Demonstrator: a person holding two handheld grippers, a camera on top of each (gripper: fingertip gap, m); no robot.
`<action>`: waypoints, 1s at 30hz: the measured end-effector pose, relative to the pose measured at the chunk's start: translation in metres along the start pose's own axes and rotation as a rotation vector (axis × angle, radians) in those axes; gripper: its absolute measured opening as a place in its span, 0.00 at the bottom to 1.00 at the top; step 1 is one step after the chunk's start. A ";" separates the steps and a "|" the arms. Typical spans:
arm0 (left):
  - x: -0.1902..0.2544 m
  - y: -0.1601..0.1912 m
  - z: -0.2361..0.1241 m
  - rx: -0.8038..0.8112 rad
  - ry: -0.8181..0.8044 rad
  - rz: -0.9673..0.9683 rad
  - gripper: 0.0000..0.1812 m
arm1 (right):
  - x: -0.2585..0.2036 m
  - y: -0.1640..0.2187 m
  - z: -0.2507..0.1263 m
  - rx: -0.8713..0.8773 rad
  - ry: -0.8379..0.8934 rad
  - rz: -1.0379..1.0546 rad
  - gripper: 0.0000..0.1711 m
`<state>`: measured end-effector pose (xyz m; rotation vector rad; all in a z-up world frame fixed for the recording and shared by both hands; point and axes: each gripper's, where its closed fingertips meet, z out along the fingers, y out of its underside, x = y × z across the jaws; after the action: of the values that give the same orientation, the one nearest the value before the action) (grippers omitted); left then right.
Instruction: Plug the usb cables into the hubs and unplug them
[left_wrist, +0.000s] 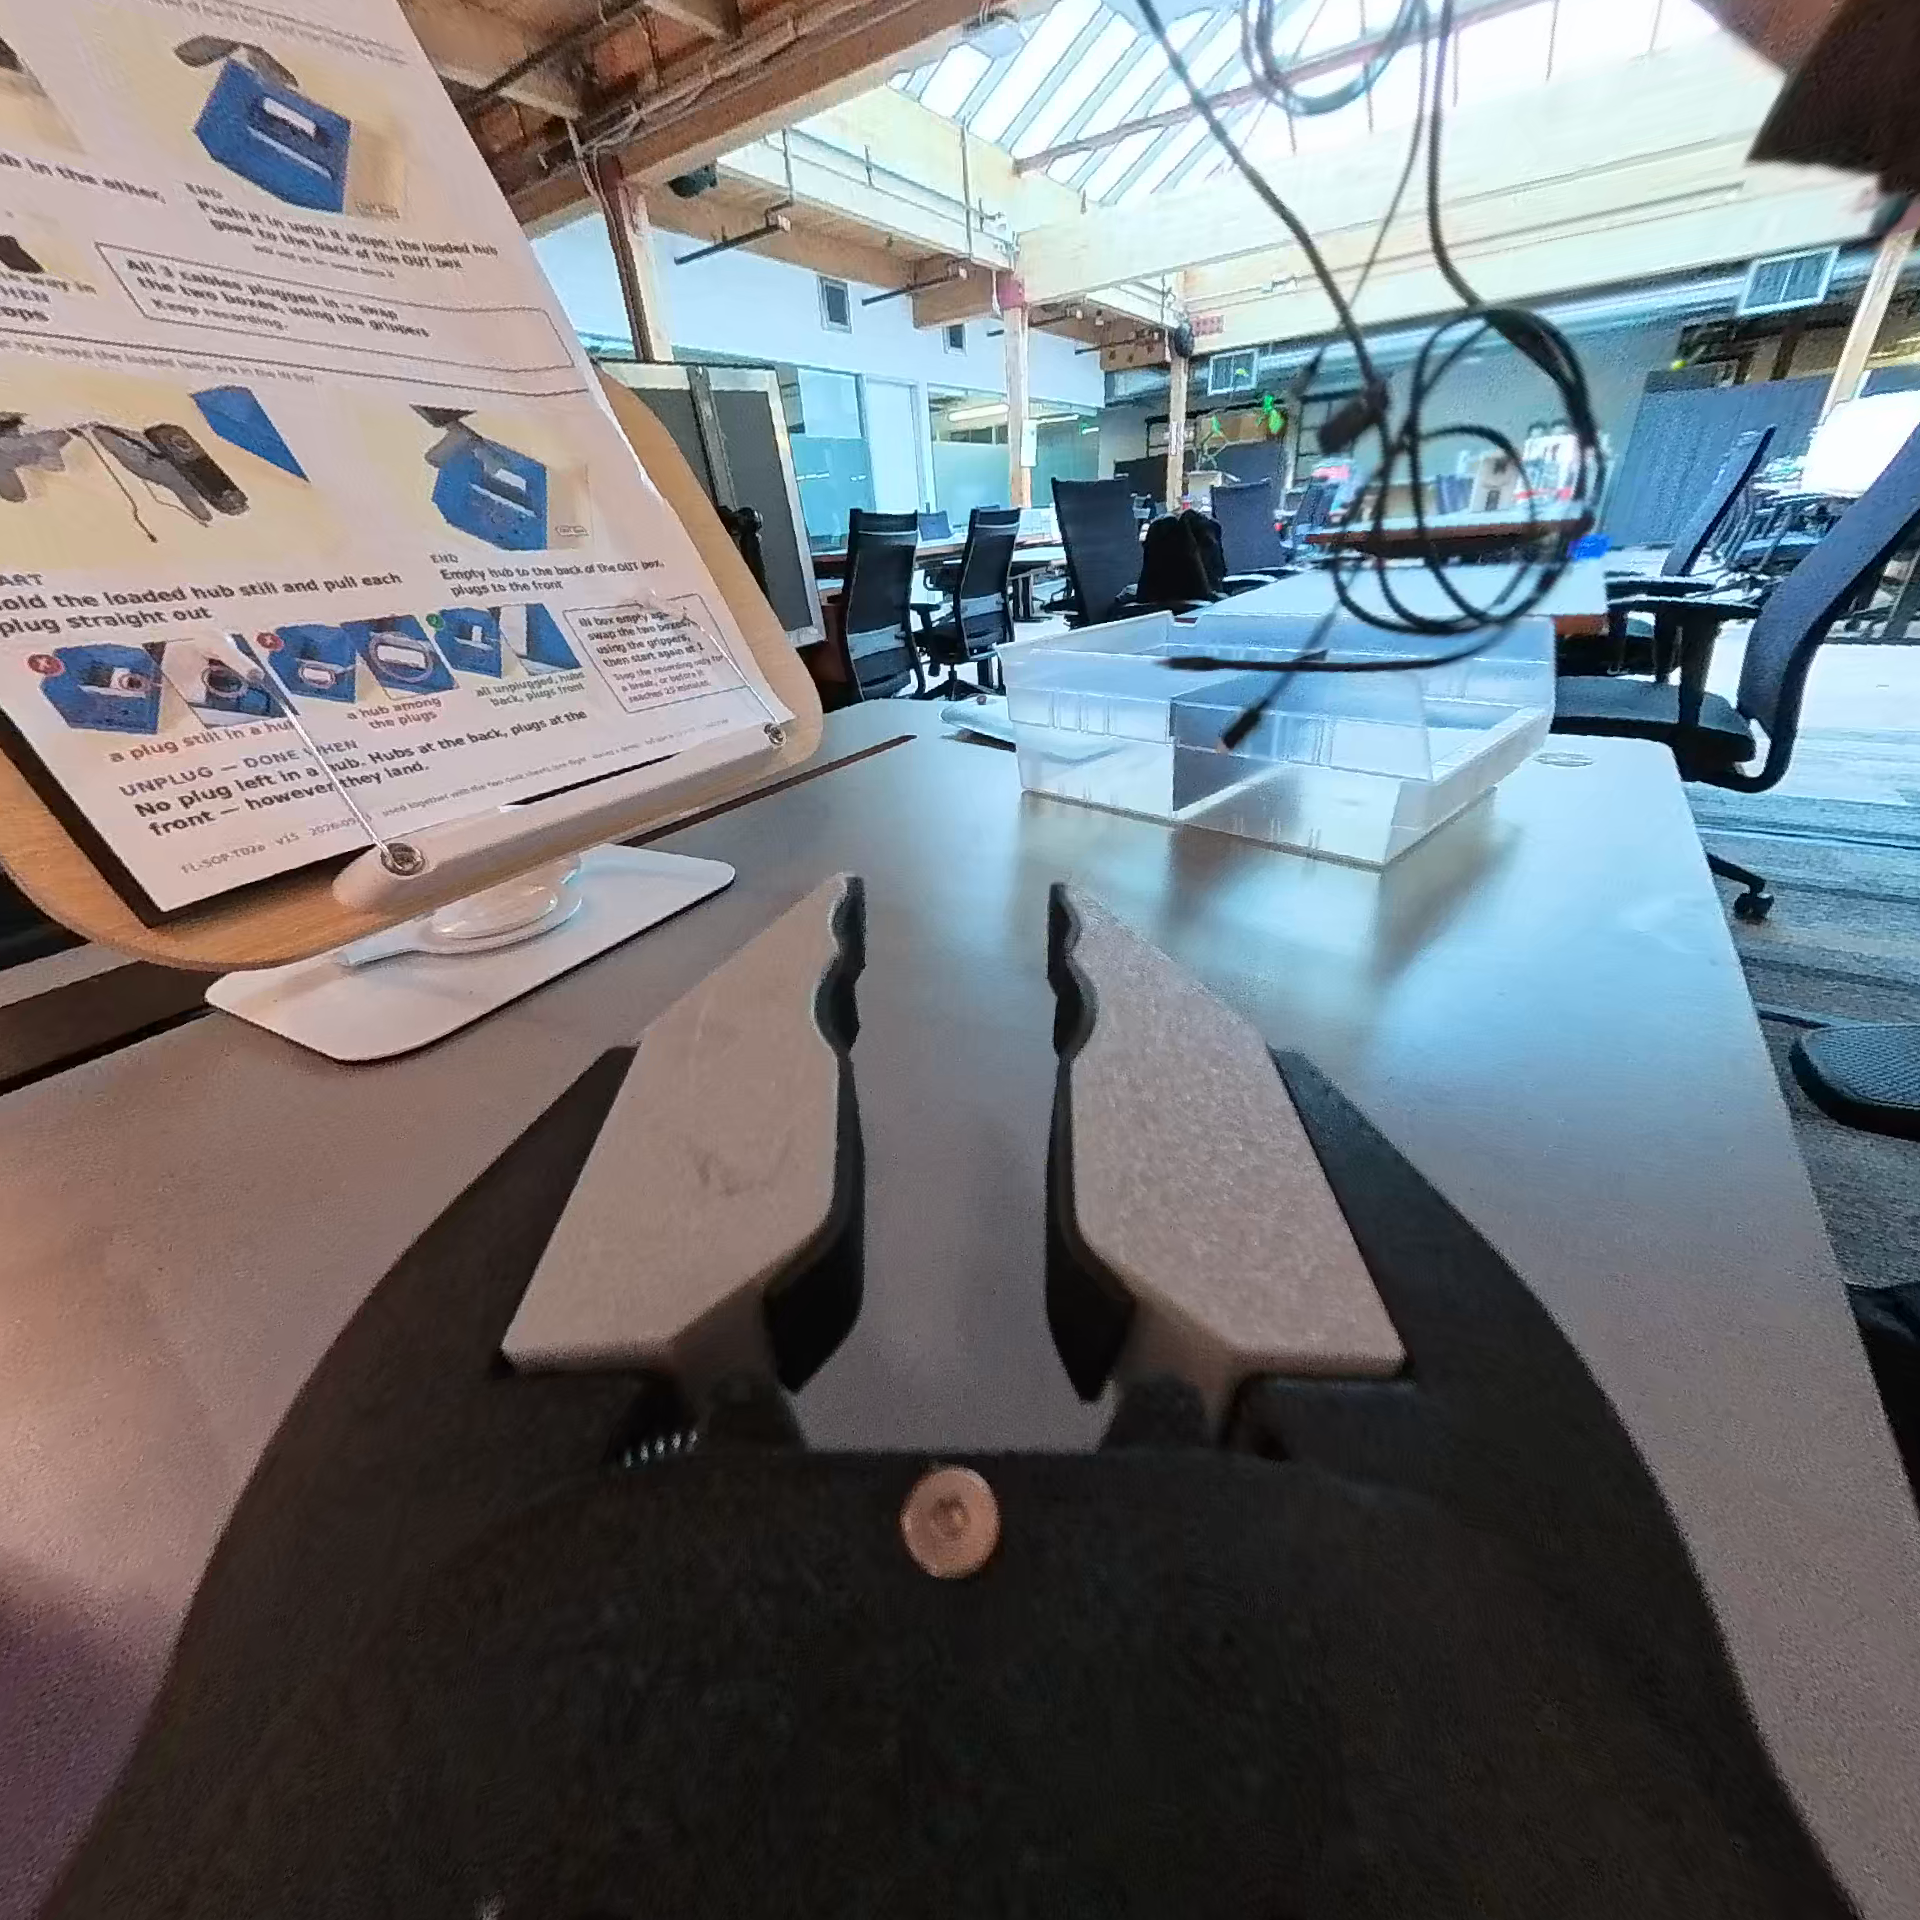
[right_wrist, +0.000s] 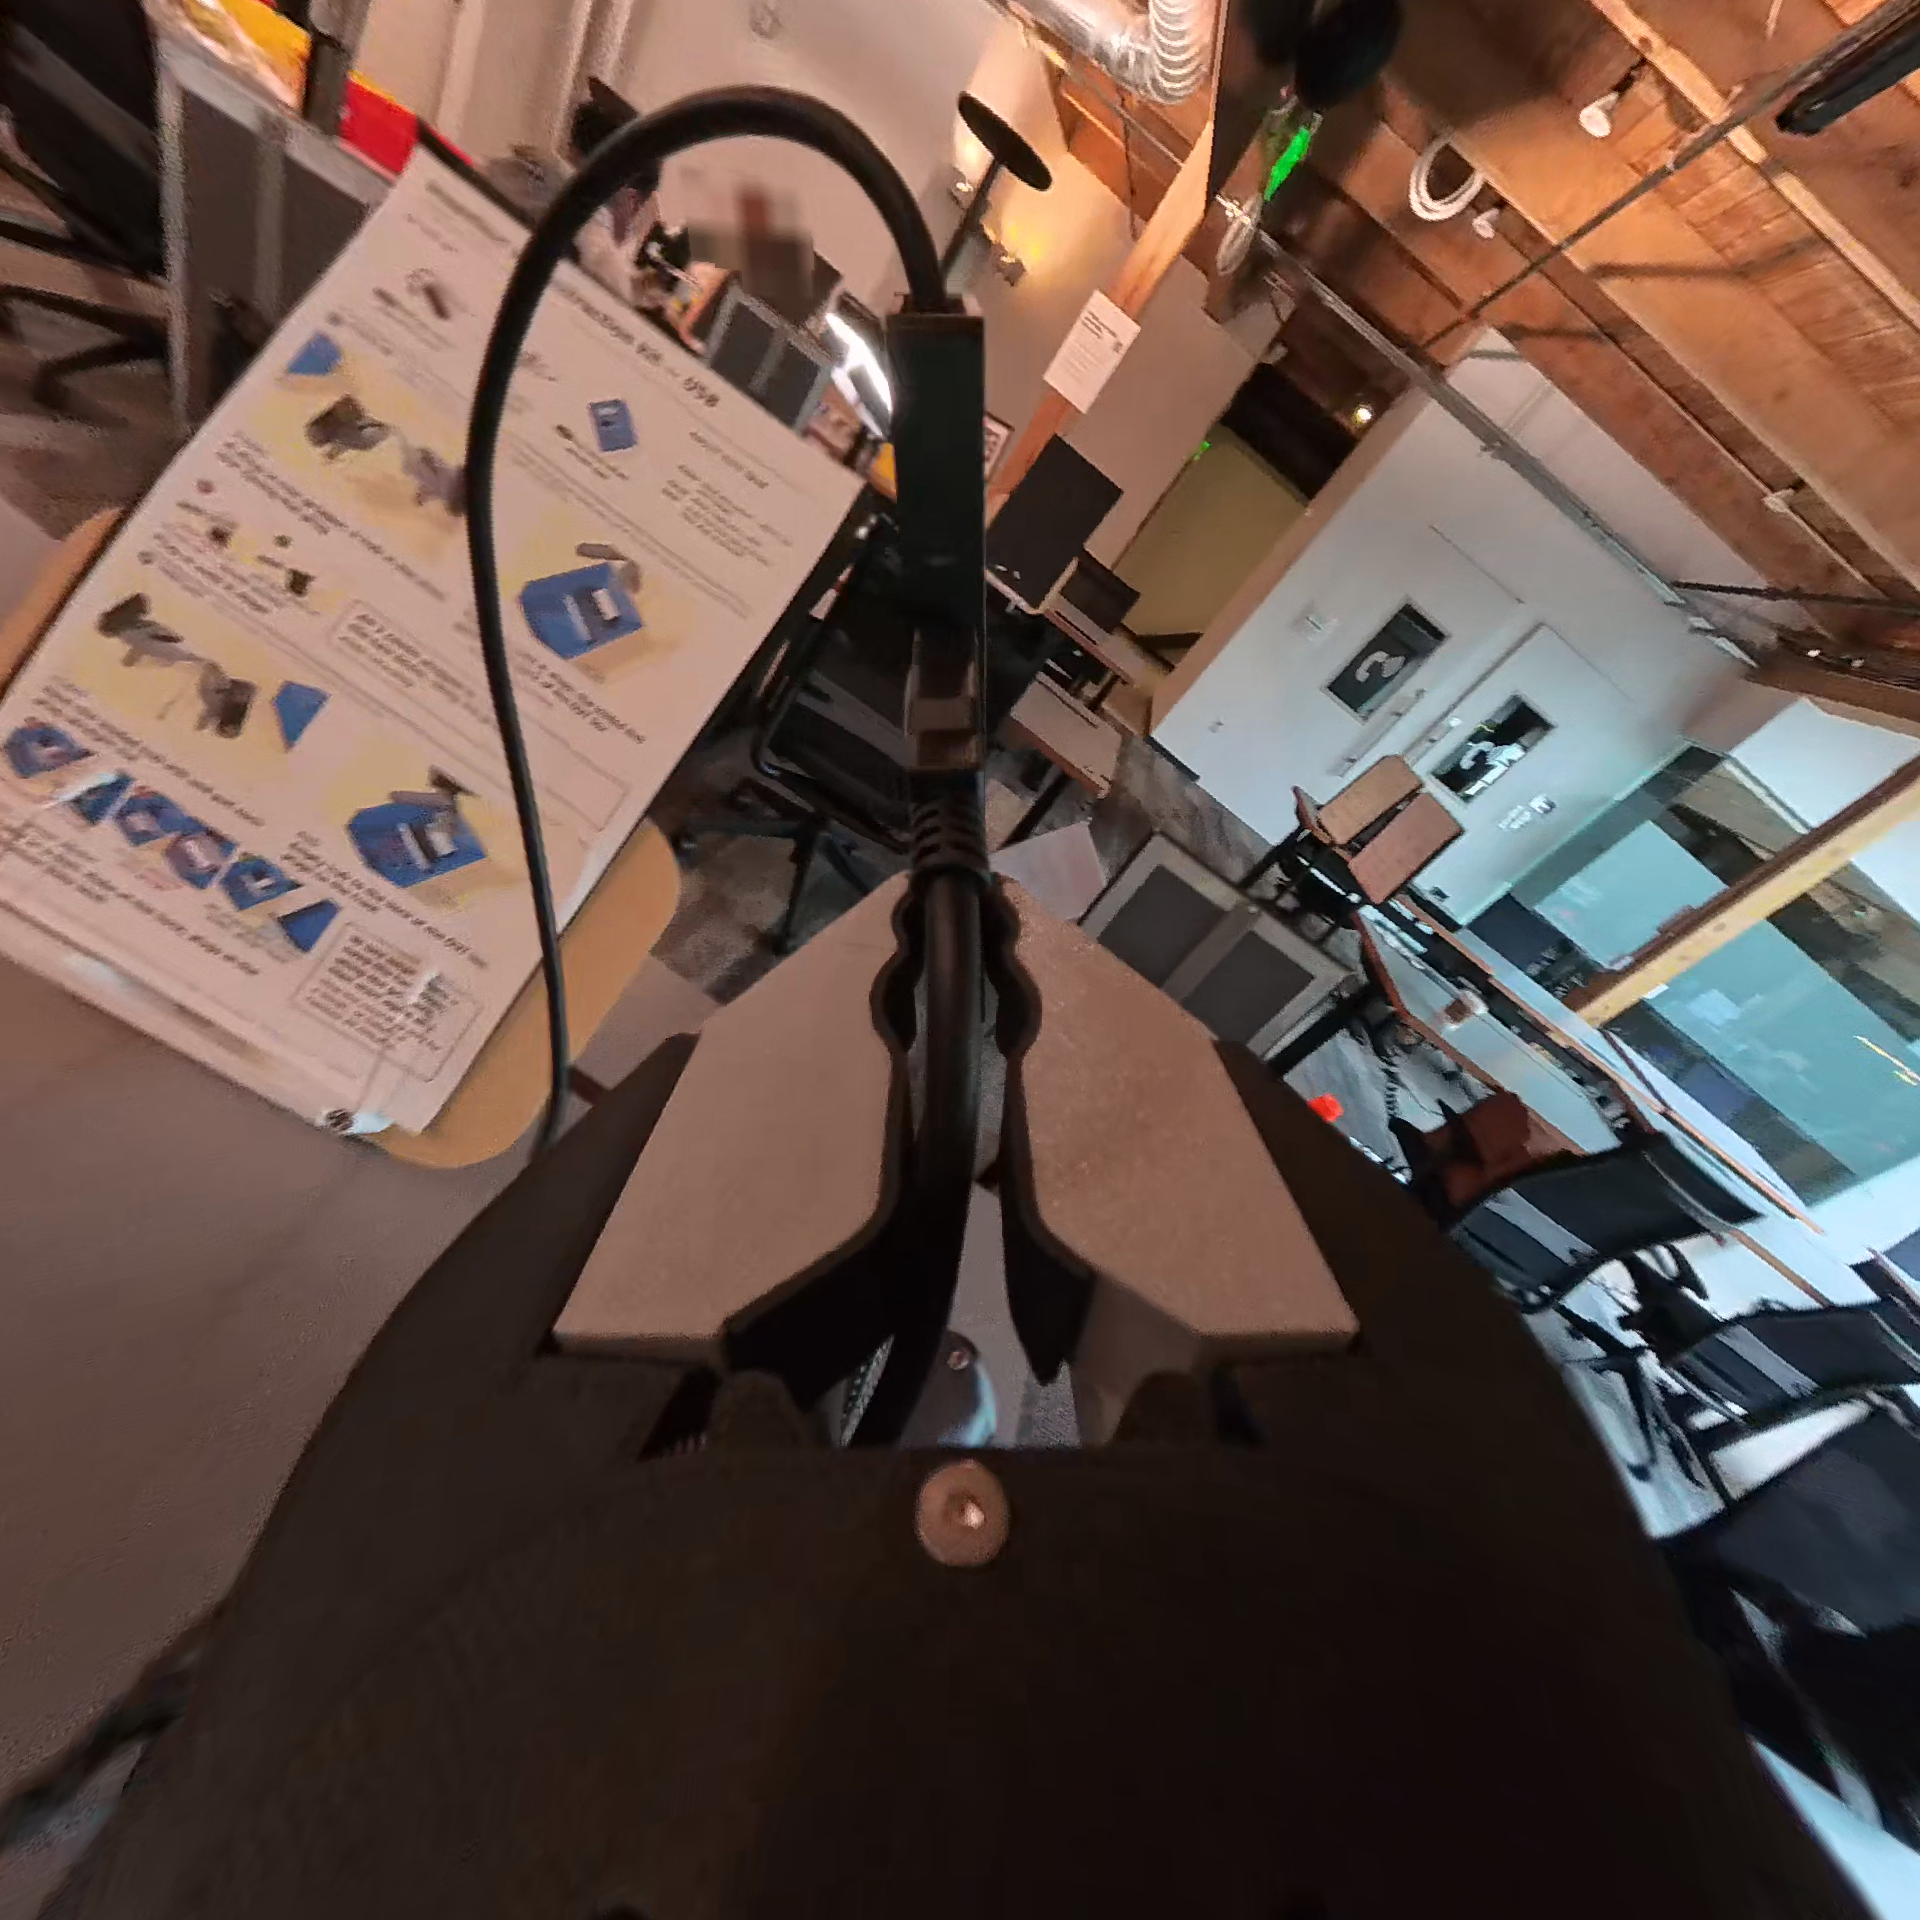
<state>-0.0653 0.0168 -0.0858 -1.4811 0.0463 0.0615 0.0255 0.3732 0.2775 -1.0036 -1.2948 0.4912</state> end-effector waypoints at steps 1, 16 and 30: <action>0.000 0.000 0.000 -0.002 -0.001 0.000 0.18 | 0.010 -0.008 0.002 -0.008 0.023 -0.003 0.04; -0.004 -0.001 0.000 -0.003 -0.011 -0.003 0.17 | 0.093 0.016 0.016 -0.041 0.153 0.151 0.04; -0.007 0.003 0.001 -0.017 -0.023 -0.020 0.17 | 0.148 0.017 -0.019 0.049 0.269 0.318 0.04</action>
<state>-0.0727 0.0183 -0.0880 -1.4976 0.0124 0.0625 0.0847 0.4928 0.3469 -1.1971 -0.8841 0.6037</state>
